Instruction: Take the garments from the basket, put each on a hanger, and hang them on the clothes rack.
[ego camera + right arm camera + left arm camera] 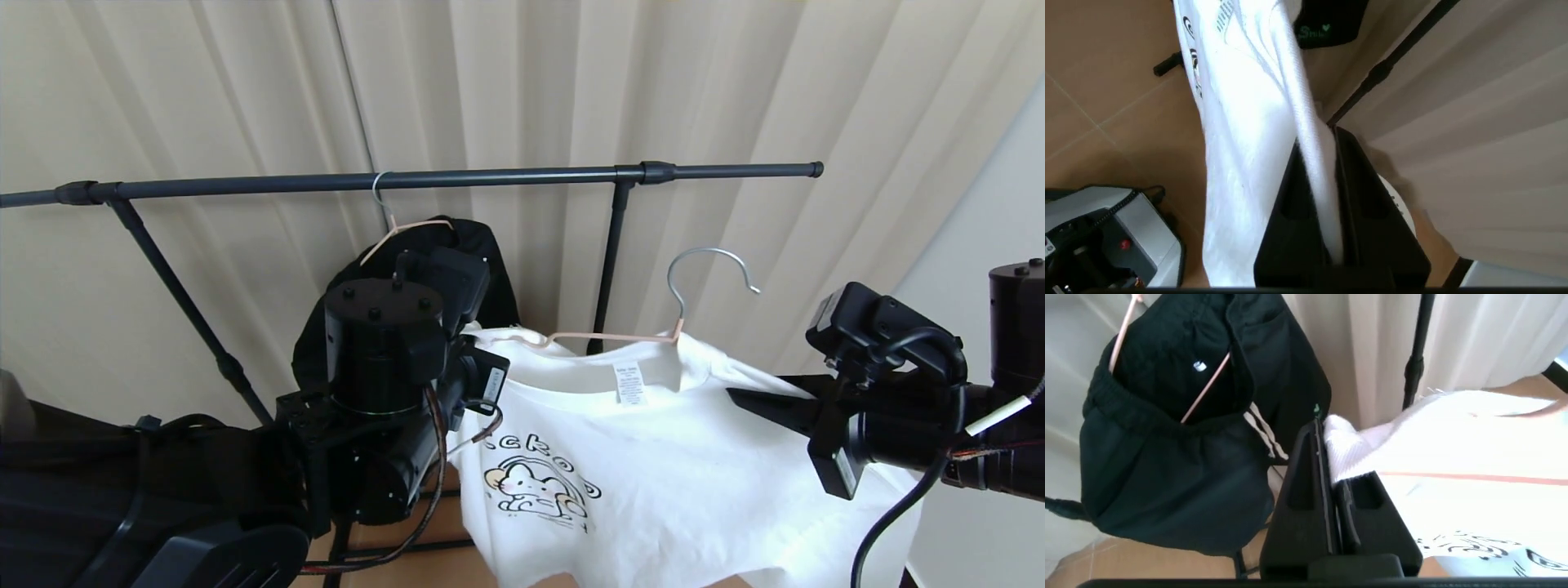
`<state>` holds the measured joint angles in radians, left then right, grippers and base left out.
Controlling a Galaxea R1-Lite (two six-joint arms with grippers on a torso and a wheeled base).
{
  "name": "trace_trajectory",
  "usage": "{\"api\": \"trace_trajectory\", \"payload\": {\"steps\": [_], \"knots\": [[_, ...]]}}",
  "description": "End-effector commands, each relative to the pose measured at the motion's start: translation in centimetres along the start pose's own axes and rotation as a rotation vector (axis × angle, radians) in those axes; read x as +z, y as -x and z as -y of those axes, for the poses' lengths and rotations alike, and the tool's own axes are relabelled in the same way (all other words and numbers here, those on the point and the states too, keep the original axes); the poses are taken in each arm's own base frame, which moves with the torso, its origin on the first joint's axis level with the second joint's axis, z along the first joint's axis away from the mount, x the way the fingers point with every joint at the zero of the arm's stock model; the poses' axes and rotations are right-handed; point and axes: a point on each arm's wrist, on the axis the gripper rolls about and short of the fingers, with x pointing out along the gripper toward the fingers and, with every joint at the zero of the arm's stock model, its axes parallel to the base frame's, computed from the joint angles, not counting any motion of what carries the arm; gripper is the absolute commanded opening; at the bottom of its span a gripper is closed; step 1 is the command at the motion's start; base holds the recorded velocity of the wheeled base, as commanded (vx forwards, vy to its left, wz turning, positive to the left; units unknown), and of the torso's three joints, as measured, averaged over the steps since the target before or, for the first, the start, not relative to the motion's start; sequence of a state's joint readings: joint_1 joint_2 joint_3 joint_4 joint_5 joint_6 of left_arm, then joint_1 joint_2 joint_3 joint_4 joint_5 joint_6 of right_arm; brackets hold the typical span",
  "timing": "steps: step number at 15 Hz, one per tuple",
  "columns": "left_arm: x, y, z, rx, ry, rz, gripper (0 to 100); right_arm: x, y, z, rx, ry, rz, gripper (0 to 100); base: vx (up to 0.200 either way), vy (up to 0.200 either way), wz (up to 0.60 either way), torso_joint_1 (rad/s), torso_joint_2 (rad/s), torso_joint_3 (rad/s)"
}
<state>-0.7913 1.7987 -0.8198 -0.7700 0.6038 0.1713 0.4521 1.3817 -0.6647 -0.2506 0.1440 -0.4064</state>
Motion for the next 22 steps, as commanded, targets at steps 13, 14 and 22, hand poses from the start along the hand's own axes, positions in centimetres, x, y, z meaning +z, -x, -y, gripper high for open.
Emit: {"api": "trace_trajectory", "payload": {"steps": [13, 14, 22], "knots": [[2.6, -1.3, 2.7, -0.04, -0.045, 0.077, 0, -3.8, -5.0, -1.6, -0.09, -0.13, 0.076, 0, 0.0, 0.0, 0.0, 0.0, 0.0, 0.0], [2.6, -1.3, 2.7, -0.042, -0.045, 0.078, 0, -3.8, -5.1, -1.6, -0.091, -0.129, 0.077, 0, 0.0, 0.0, 0.0, 0.0, 0.0, 0.0], [4.1, 0.7, 3.4, -0.087, -0.024, 0.129, 0, -4.1, -8.8, -2.5, -0.193, -0.169, 0.122, 0, 0.0, 0.0, 0.0, 0.0, 0.0, 0.0]]}}
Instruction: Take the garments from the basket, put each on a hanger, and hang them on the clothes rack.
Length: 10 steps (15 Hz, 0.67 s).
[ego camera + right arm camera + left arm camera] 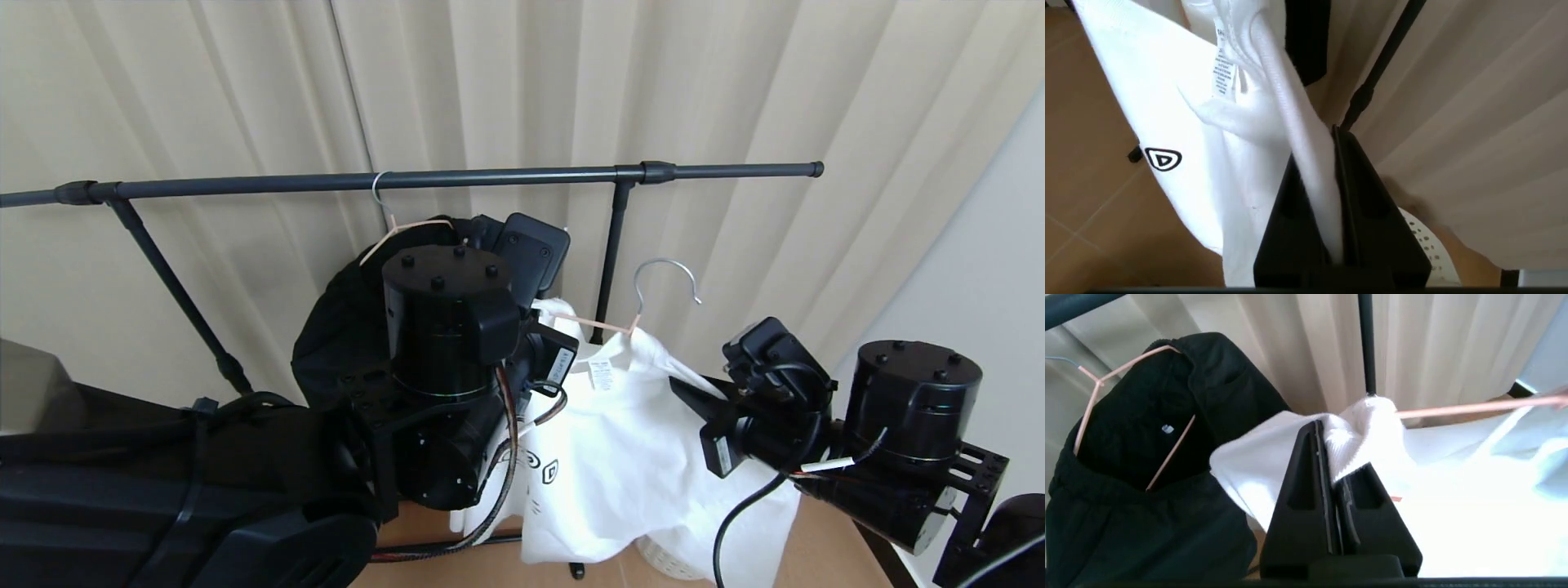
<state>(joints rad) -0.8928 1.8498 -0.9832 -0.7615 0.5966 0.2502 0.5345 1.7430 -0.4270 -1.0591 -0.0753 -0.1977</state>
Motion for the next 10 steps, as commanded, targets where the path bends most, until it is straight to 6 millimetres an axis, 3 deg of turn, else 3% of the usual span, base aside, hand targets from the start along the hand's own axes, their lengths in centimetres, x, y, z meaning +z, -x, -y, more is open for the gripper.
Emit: {"api": "trace_trajectory", "payload": {"steps": [1, 6, 10], "knots": [[0.5, 0.4, -0.2, -0.002, 0.009, 0.015, 0, -0.9, -0.9, -0.5, -0.008, 0.006, -0.035, 0, 0.0, 0.0, 0.0, 0.0, 0.0, 0.0], [1.1, 1.1, 0.0, -0.017, 0.025, 0.034, 0, -1.4, -1.8, -1.5, -0.004, 0.013, -0.022, 0, 0.0, 0.0, 0.0, 0.0, 0.0, 0.0], [1.2, 1.1, 0.0, -0.016, 0.028, 0.036, 0, -0.6, -2.3, -2.3, -0.014, -0.069, 0.004, 0, 0.0, 0.0, 0.0, 0.0, 0.0, 0.0]]}}
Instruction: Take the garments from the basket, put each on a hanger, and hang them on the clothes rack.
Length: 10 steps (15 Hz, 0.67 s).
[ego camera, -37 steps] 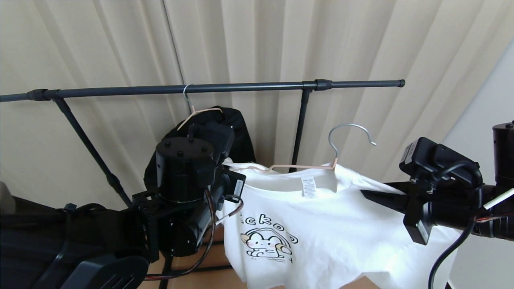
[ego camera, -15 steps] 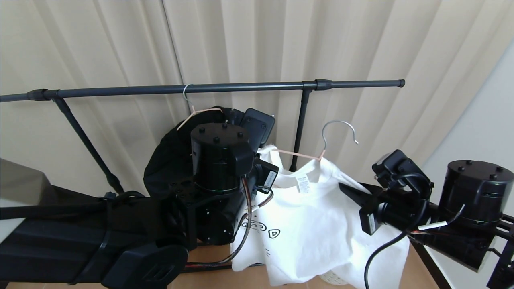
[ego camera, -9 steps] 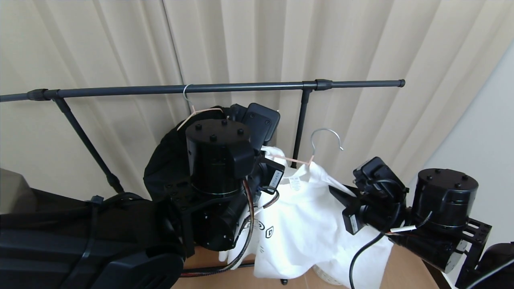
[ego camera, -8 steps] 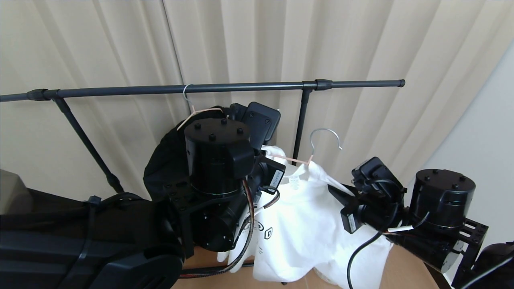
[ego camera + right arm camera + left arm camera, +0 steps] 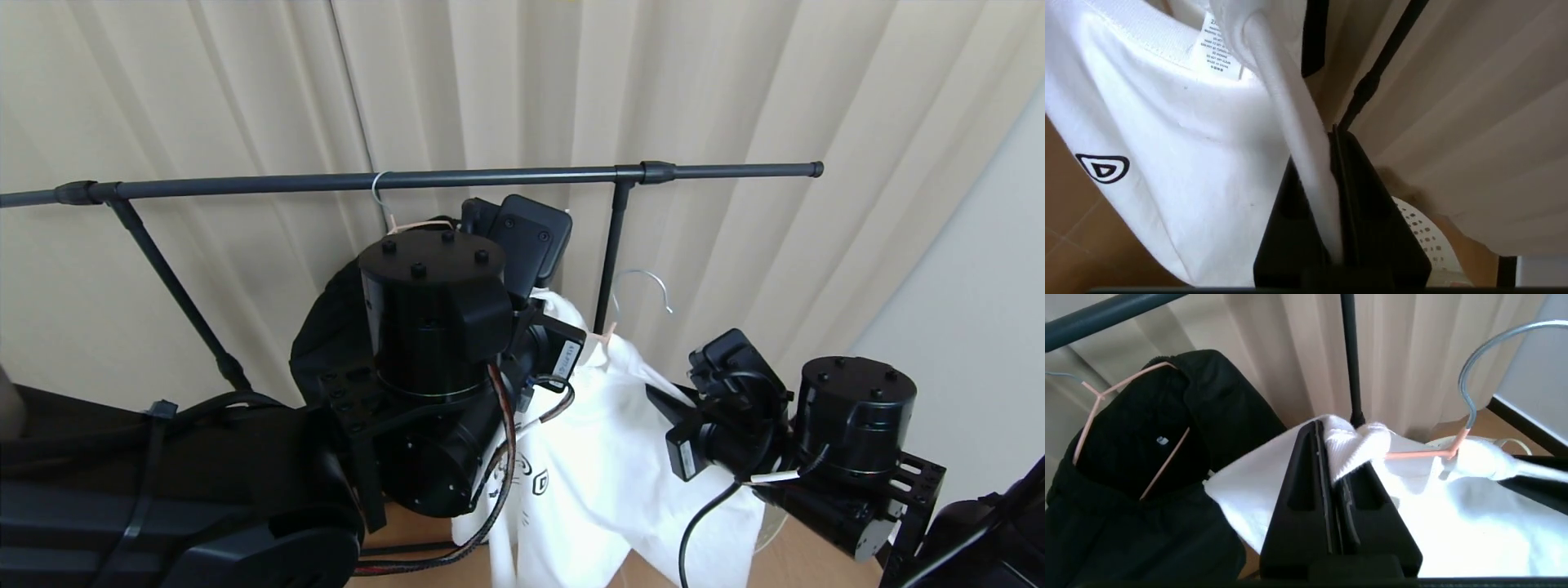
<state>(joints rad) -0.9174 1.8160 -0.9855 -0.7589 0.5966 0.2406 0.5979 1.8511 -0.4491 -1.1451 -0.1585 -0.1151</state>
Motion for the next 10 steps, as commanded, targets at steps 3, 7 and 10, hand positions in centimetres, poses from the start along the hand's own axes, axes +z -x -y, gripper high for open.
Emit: {"api": "trace_trajectory", "payload": {"steps": [3, 7, 10], "knots": [[0.1, 0.1, -0.1, 0.001, 0.015, 0.002, 0, 0.3, -0.6, -0.4, 0.003, -0.038, 0.052, 0, 0.0, 0.0, 0.0, 0.0, 0.0, 0.0], [-0.1, 0.0, -0.1, 0.003, 0.033, -0.003, 0, 0.8, 0.1, -0.2, -0.002, -0.053, 0.136, 0, 0.0, 0.0, 0.0, 0.0, 0.0, 0.0], [-0.5, -0.1, -0.2, 0.005, 0.028, -0.012, 0, 1.1, 0.4, -0.1, -0.007, -0.06, 0.186, 0, 0.0, 0.0, 0.0, 0.0, 0.0, 0.0]]}}
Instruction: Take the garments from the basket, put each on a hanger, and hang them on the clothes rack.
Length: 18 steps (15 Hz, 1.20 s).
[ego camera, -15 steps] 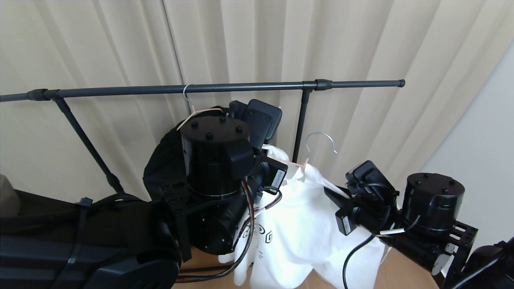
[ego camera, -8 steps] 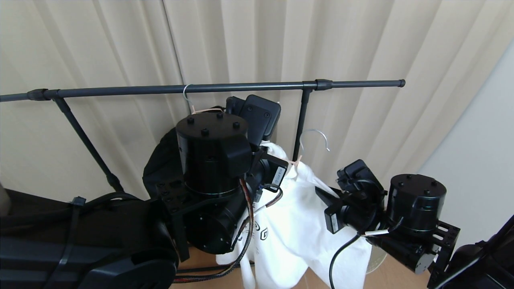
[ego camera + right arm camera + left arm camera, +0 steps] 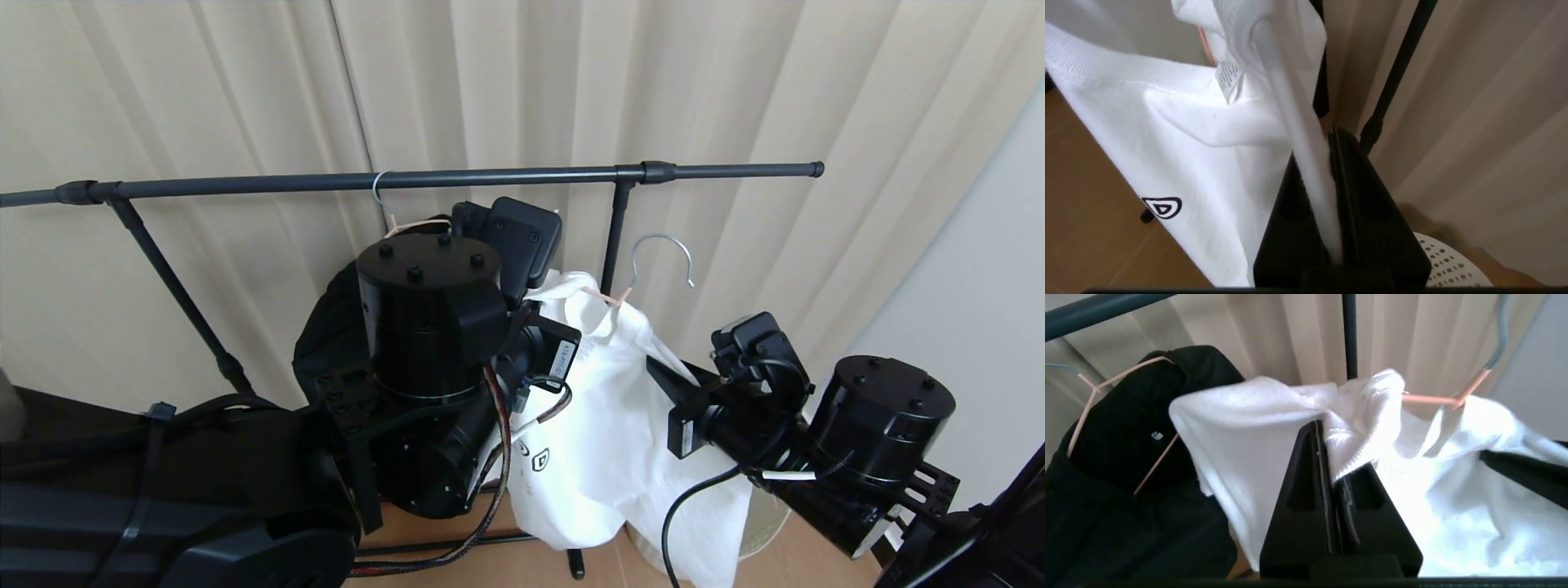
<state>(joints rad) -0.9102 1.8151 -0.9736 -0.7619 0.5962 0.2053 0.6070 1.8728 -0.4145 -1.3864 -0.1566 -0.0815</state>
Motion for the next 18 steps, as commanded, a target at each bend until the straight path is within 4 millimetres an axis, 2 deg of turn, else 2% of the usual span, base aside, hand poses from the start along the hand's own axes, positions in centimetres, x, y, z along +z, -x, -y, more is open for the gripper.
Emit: {"api": "trace_trajectory", "payload": {"steps": [1, 5, 10, 17, 18], "knots": [[-0.1, 0.0, 0.0, 0.0, -0.003, -0.004, 0, 0.1, 0.2, 0.0, 0.0, -0.001, 0.007, 0, 0.0, 0.0, 0.0, 0.0, 0.0, 0.0], [-1.2, -0.2, -0.4, 0.009, -0.019, -0.036, 0, 0.3, 1.0, 0.1, 0.024, -0.002, 0.055, 0, 0.0, 0.0, 0.0, 0.0, 0.0, 0.0], [-1.3, -0.1, -0.4, -0.055, 0.021, -0.024, 0, 1.0, 1.3, 0.1, 0.026, -0.007, 0.081, 0, 0.0, 0.0, 0.0, 0.0, 0.0, 0.0], [-1.8, -0.5, -0.1, -0.063, 0.013, -0.036, 0, 2.8, 3.6, -0.8, 0.101, -0.001, 0.148, 0, 0.0, 0.0, 0.0, 0.0, 0.0, 0.0], [-1.9, -0.5, -0.1, -0.065, 0.013, -0.037, 100, 2.8, 3.7, -0.9, 0.102, 0.003, 0.15, 0, 0.0, 0.0, 0.0, 0.0, 0.0, 0.0]]}}
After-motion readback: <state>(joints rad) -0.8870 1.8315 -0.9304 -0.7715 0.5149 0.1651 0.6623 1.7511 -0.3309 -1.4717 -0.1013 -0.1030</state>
